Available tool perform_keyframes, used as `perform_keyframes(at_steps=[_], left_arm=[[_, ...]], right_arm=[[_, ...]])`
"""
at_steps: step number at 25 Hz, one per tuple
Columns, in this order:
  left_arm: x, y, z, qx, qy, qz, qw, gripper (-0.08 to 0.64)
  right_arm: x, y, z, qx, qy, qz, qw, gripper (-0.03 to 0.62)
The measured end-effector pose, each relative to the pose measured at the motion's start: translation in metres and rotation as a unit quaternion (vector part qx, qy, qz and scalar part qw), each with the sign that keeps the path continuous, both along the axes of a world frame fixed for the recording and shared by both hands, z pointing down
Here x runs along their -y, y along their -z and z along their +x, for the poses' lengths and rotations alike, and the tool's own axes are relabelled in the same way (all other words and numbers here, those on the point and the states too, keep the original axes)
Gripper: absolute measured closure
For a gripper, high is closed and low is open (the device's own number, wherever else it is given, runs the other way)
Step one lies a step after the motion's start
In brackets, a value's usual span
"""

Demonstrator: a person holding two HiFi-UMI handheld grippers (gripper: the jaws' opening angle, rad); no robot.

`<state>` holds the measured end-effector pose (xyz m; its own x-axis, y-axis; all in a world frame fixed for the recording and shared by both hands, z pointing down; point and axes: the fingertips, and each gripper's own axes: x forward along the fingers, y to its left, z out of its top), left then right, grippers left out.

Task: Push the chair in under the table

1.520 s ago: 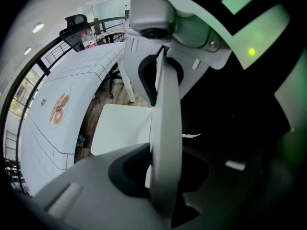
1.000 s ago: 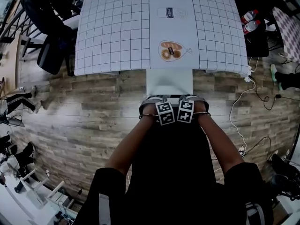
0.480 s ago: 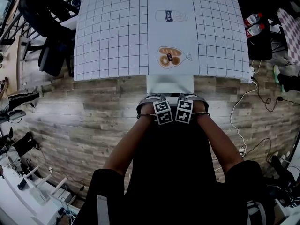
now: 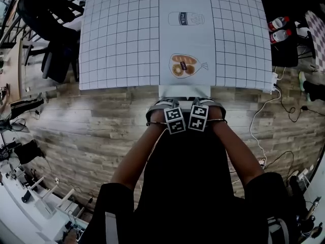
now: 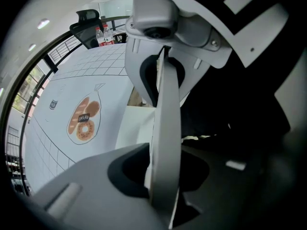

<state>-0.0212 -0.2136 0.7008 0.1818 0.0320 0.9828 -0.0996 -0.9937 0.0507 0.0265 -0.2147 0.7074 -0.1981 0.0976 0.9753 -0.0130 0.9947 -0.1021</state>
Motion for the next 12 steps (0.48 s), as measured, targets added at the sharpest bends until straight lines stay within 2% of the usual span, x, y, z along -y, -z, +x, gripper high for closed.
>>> perform_keyframes(at_steps=[12], left_arm=[[0.040,-0.004,-0.001,0.016,0.018,-0.001,0.9997,0.465]], right_arm=[[0.040,-0.003,-0.002,0.007,0.006,0.006,1.000,0.511]])
